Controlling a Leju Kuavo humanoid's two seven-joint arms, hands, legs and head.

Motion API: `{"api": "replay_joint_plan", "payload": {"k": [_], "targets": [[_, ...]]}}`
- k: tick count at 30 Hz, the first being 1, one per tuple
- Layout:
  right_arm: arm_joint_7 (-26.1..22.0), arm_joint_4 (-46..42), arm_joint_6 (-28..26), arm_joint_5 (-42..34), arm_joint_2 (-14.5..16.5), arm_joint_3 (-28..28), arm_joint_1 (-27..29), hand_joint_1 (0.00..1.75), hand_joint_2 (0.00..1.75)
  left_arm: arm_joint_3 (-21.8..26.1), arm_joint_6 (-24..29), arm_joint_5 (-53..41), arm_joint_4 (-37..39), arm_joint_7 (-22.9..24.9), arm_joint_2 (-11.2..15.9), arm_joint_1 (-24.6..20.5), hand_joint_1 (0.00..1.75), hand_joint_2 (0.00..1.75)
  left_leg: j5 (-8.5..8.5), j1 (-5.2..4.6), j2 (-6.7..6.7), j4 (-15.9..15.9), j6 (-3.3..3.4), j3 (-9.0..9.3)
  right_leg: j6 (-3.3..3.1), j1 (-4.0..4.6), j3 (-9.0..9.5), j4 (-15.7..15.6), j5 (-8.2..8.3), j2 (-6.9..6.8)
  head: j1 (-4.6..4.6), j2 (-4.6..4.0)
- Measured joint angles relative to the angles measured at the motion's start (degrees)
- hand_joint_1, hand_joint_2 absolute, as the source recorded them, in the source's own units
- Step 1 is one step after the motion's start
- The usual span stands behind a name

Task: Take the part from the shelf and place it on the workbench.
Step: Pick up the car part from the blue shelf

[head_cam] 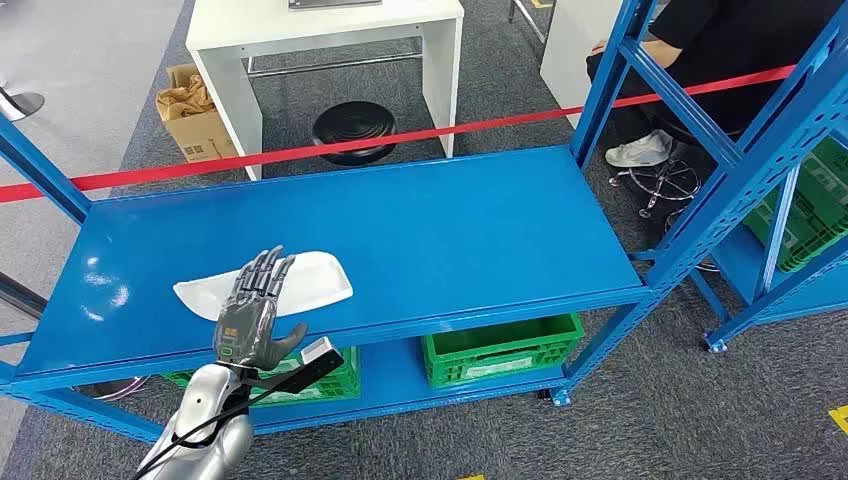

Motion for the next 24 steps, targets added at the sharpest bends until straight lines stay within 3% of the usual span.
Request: {"api": "replay_joint_plan", "payload": {"k": [24], "targets": [[-0.56,0.02,-0.14,0.76,-0.39,-0.02,0.25,0.00,0.00,1.94,1.23,-0.15,8.64,1.55,-0.03,-3.04,0.00,1.75,0.00,0.00,0.00,0.00,0.00,0.03,0.00,0.00,0.04,0.00,0.00,0.00,0.00,-0.01]]}}
